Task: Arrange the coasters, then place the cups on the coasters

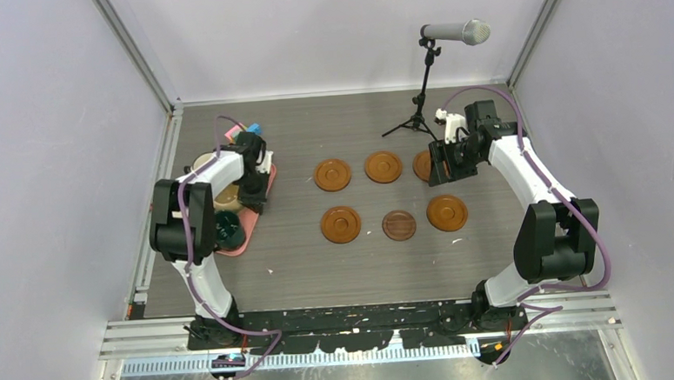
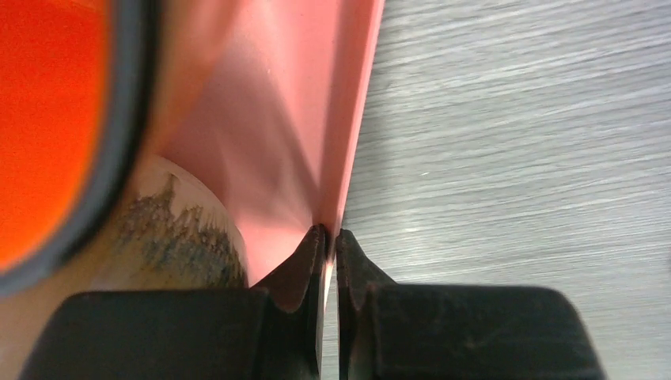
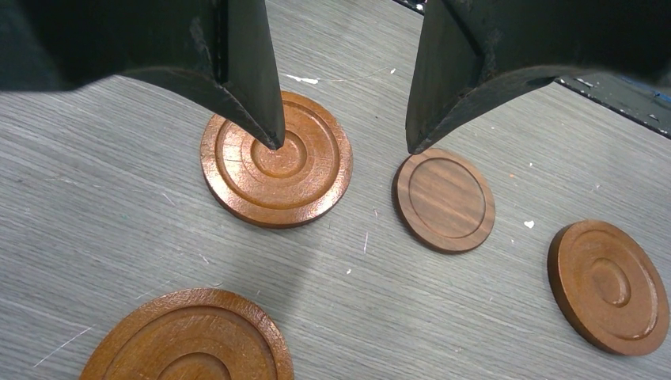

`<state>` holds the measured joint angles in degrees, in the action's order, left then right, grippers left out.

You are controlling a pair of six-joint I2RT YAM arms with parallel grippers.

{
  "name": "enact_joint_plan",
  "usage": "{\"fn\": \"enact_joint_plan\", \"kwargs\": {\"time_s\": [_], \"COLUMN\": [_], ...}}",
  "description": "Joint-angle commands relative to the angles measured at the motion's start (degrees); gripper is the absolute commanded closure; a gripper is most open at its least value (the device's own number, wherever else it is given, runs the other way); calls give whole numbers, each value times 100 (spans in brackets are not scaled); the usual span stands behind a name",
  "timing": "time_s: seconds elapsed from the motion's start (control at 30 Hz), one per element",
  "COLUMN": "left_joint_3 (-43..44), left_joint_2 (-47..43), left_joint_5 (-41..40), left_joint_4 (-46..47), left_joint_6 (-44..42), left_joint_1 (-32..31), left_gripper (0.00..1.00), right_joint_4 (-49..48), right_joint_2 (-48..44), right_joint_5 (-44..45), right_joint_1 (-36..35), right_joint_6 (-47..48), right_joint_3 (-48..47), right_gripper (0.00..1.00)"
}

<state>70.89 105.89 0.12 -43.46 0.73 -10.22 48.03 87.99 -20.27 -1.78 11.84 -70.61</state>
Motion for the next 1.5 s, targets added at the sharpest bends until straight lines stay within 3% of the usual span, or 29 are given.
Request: {"fn": "enact_joint_plan", "kwargs": {"time_s": [0.0, 0.5, 0.6, 0.7, 0.8, 1.03, 1.3, 1.47], "left_joint_3": [358, 1699, 1802, 1806, 1877, 2107, 2334, 2581], "left_joint_2": [360, 1484, 1396, 1097, 665, -560, -974, -873], "left_joint_5": [1236, 582, 681, 645, 619, 492, 1773, 1806], "left_joint_4": [-472, -409, -330, -295, -415, -937, -1762, -2089], "left_joint_6": [1150, 2632, 2539, 2362, 2084, 834, -772, -2427], "left_joint_1": [-395, -657, -674, -674, -674, -609, 937, 1922], "left_gripper": [100, 100, 88, 65, 39, 2, 0, 0], "right_joint_4": [-111, -139, -145, -143, -132, -115, -174, -186], "right_joint_2": [-237, -280, -279, -297, -316, -406, -467, -204], "right_joint_5": [-65, 15, -9, -53, -111, -255, -431, -436], "right_joint_1": [-19, -14, -15, -15, -15, -15, -85, -450], "right_joint_6": [-32, 18, 21, 18, 19, 34, -7, -94], "right_joint_3": [-3, 77, 83, 88, 80, 86, 13, -457], "right_gripper": [38, 38, 38, 38, 37, 35, 34, 34]}}
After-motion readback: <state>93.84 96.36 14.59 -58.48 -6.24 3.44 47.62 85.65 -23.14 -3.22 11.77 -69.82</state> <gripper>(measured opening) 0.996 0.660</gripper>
